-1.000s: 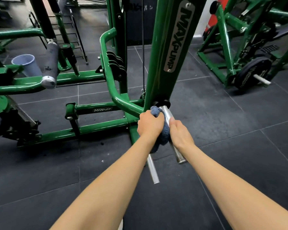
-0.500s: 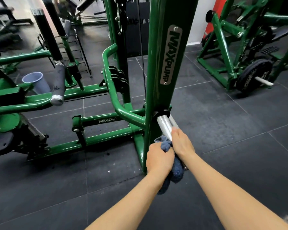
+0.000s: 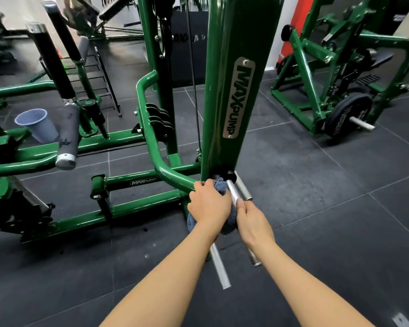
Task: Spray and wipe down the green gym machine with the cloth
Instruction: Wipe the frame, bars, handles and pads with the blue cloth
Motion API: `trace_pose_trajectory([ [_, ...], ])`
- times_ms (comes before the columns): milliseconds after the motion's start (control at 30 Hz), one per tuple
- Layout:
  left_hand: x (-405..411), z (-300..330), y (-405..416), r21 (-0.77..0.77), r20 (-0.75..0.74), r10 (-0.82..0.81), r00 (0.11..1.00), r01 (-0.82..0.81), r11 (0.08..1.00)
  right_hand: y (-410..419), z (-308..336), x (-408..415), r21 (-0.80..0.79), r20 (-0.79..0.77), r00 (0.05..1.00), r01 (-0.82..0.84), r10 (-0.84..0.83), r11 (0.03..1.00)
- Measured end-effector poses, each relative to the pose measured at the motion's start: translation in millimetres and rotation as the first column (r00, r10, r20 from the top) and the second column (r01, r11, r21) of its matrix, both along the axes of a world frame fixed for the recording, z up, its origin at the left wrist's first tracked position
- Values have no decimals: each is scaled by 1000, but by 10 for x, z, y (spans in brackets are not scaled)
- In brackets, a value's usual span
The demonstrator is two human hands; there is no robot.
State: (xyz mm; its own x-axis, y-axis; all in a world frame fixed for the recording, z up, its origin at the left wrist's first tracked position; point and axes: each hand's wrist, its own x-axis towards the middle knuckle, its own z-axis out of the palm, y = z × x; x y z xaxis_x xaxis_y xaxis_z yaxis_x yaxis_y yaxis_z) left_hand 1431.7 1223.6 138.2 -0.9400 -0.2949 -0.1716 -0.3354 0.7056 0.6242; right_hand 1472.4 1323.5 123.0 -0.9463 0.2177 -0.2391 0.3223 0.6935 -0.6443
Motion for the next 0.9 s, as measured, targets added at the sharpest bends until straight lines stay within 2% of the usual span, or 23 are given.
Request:
trace_pose_trajectory([
  [67, -41, -84, -66, 196, 103, 30, 994, -50, 979, -21, 23, 7, 6, -1, 1000, 1, -1, 1000],
  [133, -14, -185, -142, 496, 217, 57, 974, -160, 853, -25, 30, 15, 6, -9, 1000, 14, -14, 1000],
  [200, 126, -262, -189, 601, 241, 33, 970, -176, 780, -28, 29, 8, -16, -30, 999, 30, -30, 999],
  [300, 278, -255, -183, 610, 152, 54, 987, -136, 781, -23, 74, 72, -50, -194, 981, 5, -14, 999],
  [367, 332, -130, -222, 654, 97, 62, 993, -110, 749, -31, 93, 169, 4, -287, 953, -103, 99, 995],
  [433, 343, 61, -351, 586, -8, -43, 999, 39, 809, -94, 136, 254, 65, -234, 945, -219, 228, 974],
  [500, 308, 254, -504, 501, -71, -185, 980, 196, 843, -218, 315, 285, -2, -195, 940, -285, 280, 958],
  [567, 230, 451, -624, 474, -84, -215, 973, 229, 850, -381, 567, 260, -226, -170, 949, -302, 268, 926],
  [633, 109, 685, -728, 506, -83, -157, 984, 177, 844, -514, 831, 152, -386, -137, 975, -217, 176, 897],
  [700, -18, 842, -779, 507, -55, -132, 990, 141, 850, -559, 998, 8, -393, -119, 988, -137, 98, 909],
  [767, -109, 1014, -845, 509, -22, -170, 985, 157, 846, -590, 1187, -62, -320, -148, 987, -101, 56, 942],
  [800, -119, 1081, -875, 583, 10, -195, 981, 152, 798, -601, 1254, -70, -271, -171, 984, -95, 49, 958],
  [900, -293, 1256, -948, 865, 38, -224, 974, 80, 495, -616, 1584, -51, -134, -392, 920, -38, -18, 990],
])
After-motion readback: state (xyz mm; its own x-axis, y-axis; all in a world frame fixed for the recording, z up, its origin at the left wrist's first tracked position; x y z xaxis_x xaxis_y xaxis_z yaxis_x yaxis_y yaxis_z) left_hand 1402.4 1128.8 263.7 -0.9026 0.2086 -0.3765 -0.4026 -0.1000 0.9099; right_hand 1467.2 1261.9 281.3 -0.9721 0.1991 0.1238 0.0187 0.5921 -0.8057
